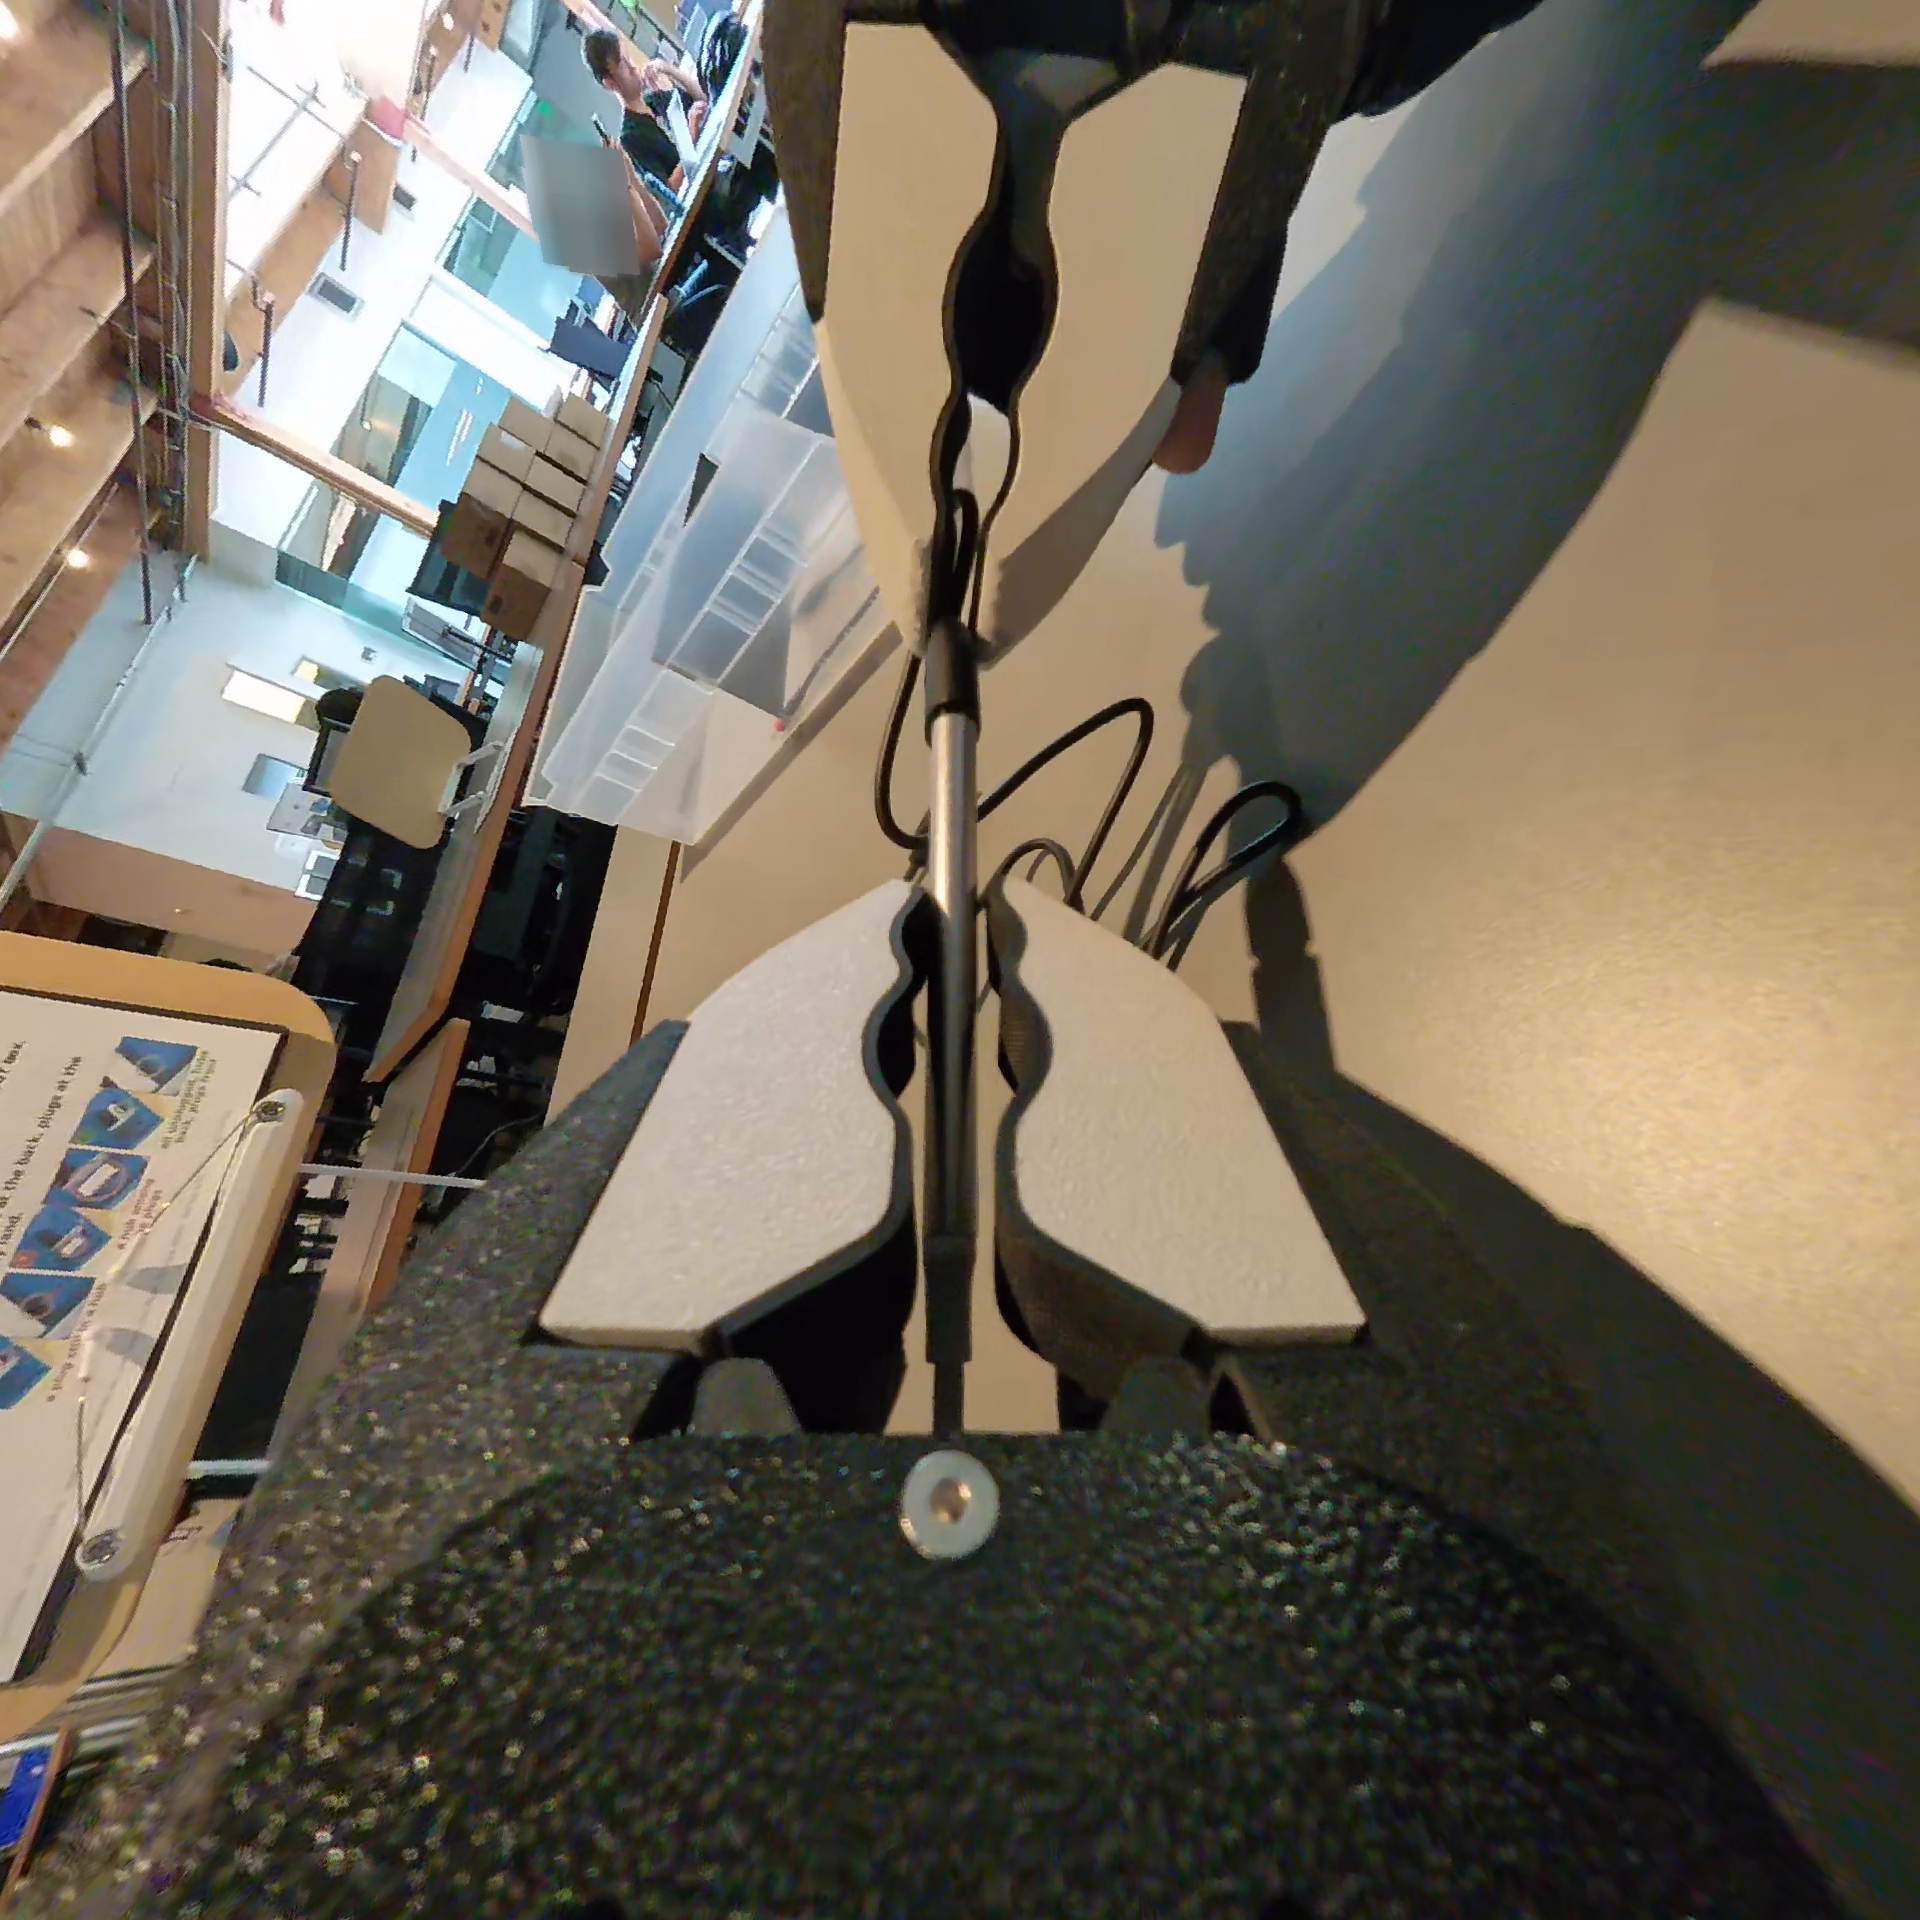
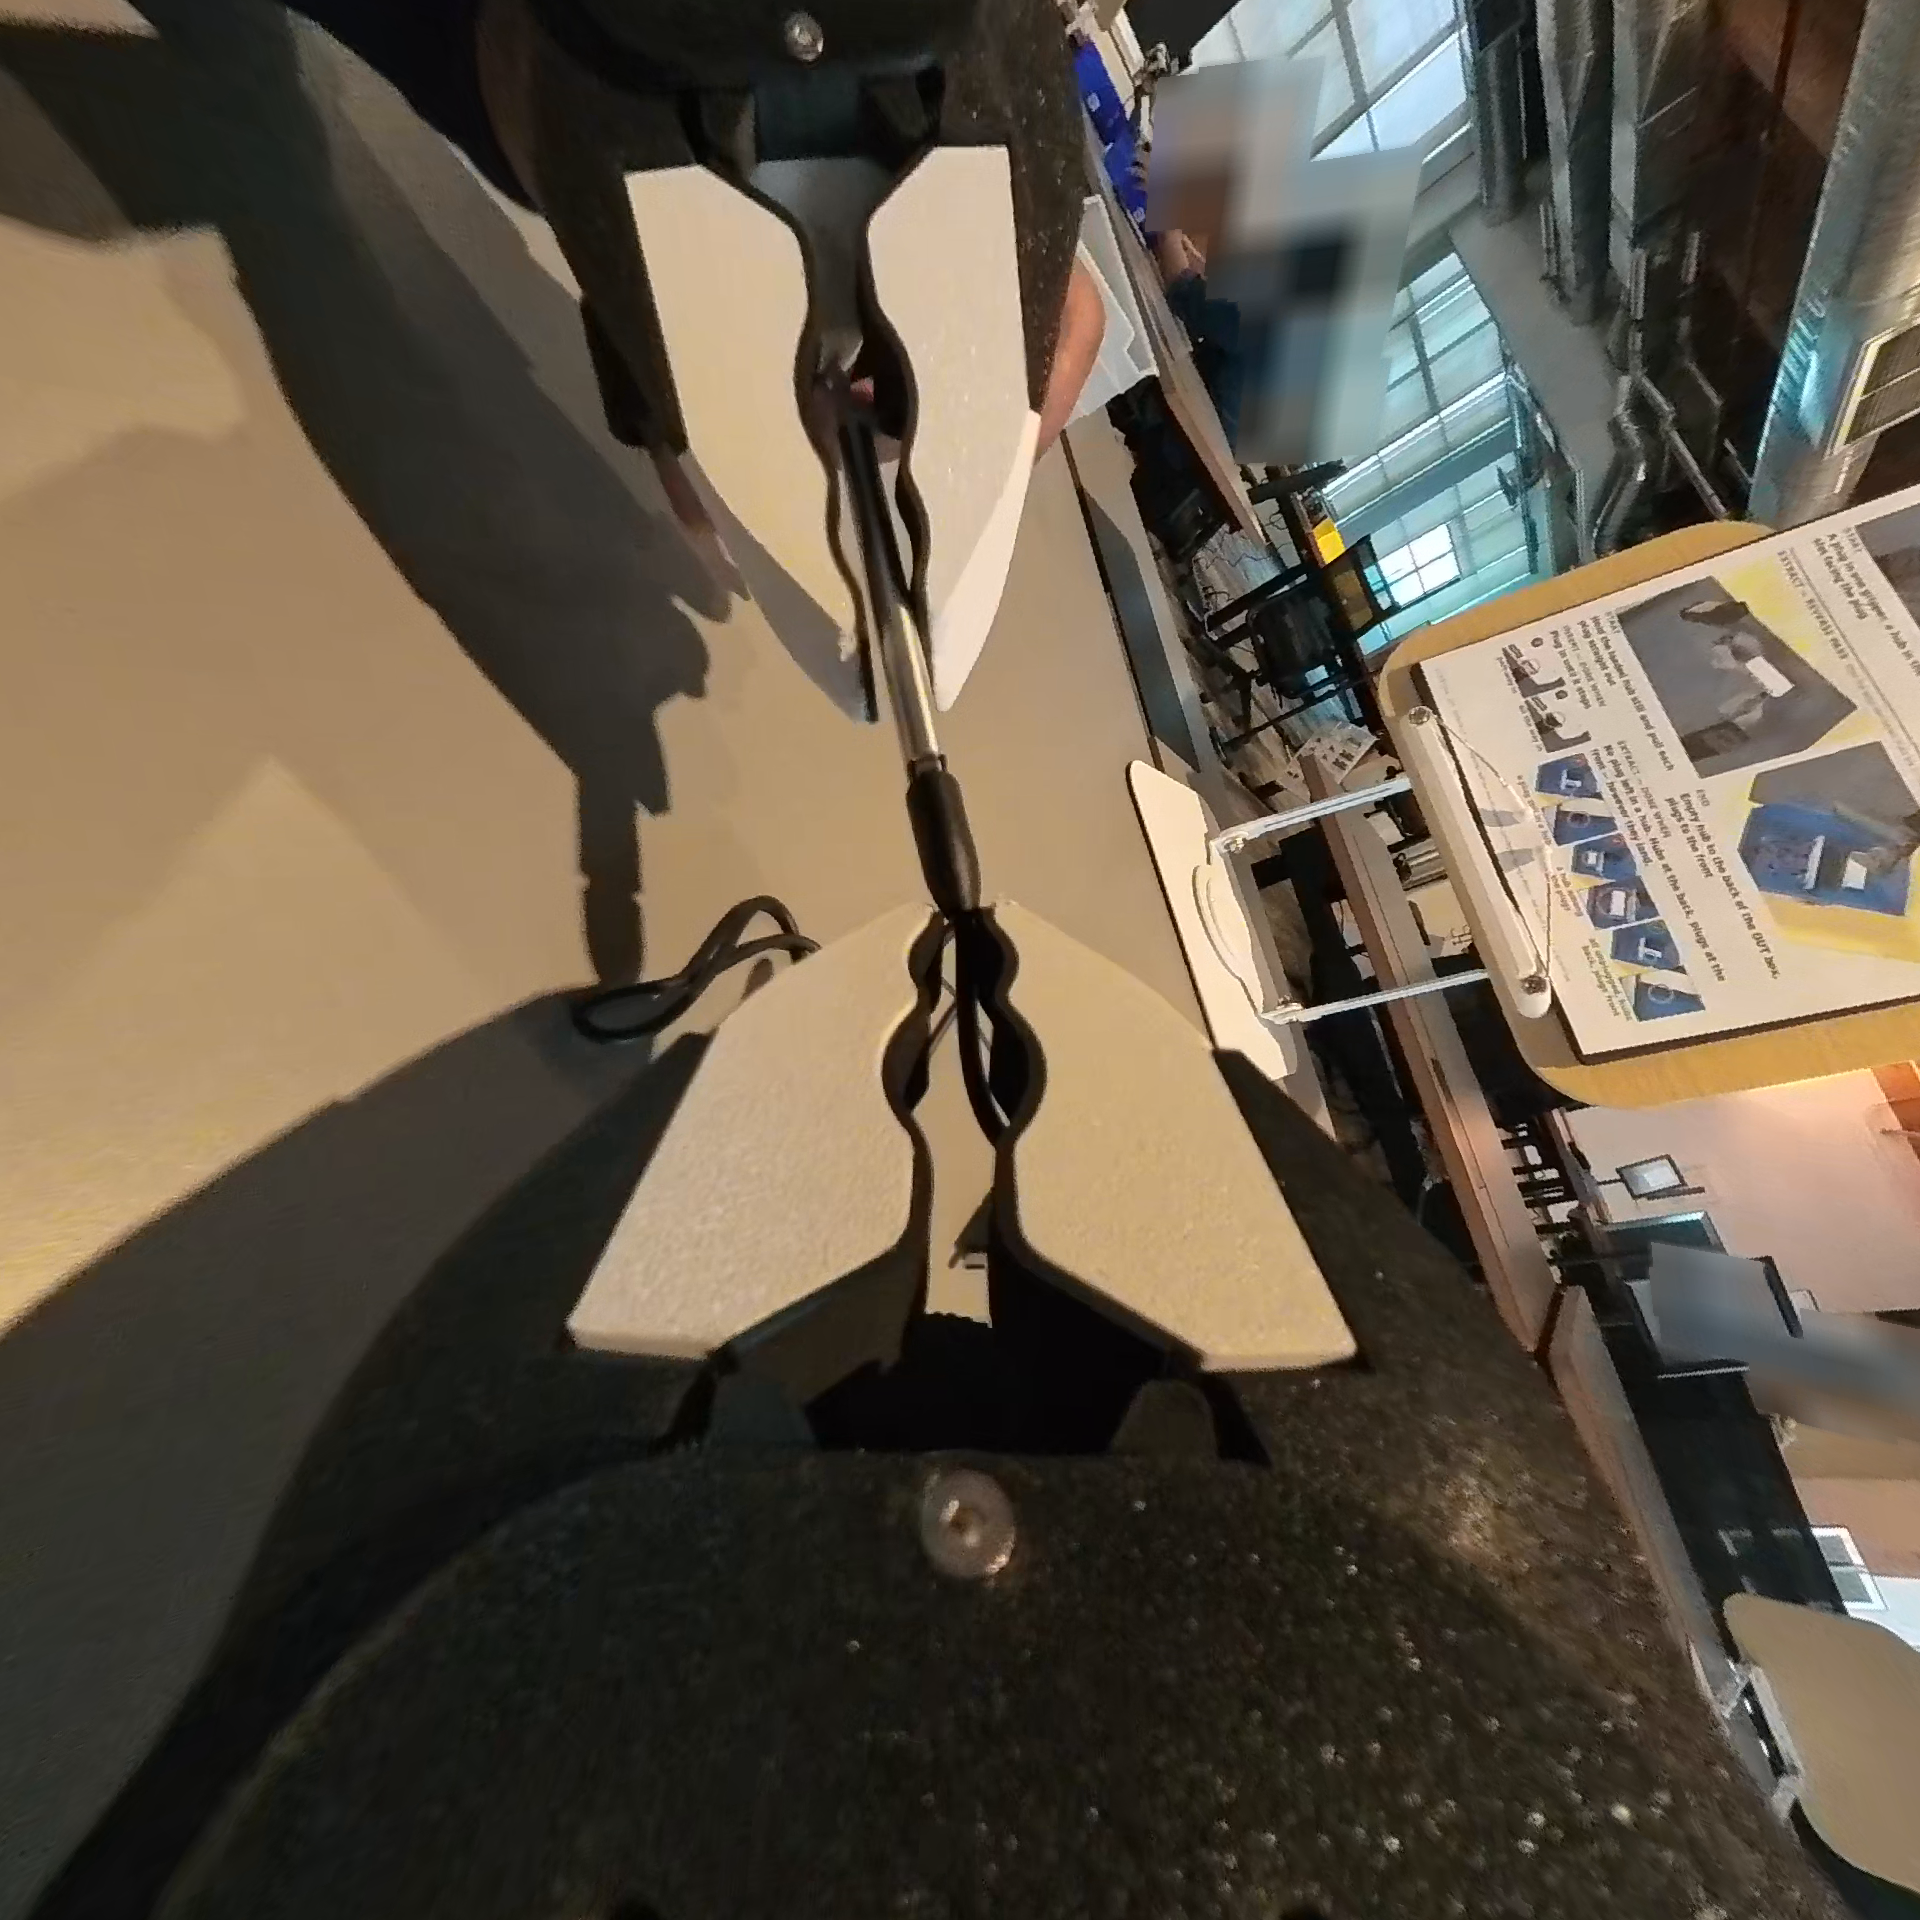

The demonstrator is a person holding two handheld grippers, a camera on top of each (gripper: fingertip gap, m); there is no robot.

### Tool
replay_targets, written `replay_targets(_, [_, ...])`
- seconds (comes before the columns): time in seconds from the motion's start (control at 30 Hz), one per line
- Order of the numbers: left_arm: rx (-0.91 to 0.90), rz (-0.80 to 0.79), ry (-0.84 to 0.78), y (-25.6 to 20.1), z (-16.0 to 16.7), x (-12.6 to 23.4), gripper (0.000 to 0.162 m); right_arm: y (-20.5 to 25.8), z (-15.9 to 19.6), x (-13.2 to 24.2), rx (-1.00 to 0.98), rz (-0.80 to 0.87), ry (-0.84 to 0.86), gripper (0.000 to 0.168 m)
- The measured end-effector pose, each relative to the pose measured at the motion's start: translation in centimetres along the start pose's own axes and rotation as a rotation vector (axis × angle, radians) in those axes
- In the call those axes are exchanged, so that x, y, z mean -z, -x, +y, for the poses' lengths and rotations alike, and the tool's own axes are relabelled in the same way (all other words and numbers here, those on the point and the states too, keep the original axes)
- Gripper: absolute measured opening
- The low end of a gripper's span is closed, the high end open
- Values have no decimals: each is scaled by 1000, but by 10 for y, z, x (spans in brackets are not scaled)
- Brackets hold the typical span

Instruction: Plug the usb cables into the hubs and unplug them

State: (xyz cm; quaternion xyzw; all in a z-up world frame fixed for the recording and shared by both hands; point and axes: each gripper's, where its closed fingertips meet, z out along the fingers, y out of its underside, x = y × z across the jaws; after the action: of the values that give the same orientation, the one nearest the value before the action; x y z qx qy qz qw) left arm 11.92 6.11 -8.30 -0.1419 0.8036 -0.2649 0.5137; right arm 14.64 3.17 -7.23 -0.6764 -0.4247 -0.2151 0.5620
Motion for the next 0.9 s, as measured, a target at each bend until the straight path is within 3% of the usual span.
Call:
replay_targets(0.2, [-9, -21, 1, 3, -2, 0, 8, -2, -1, 1, -2, 9, -5, 5])
replay_targets(0.33, [-12, -1, 12, 0, 1, -1, 19, -5, 0, 2, 3, 30, 5, 5])
replay_targets(0.9, [6, -42, -16, 15, 0, 14, 10, -14, 0, 9, -30, 61, -23, 5])
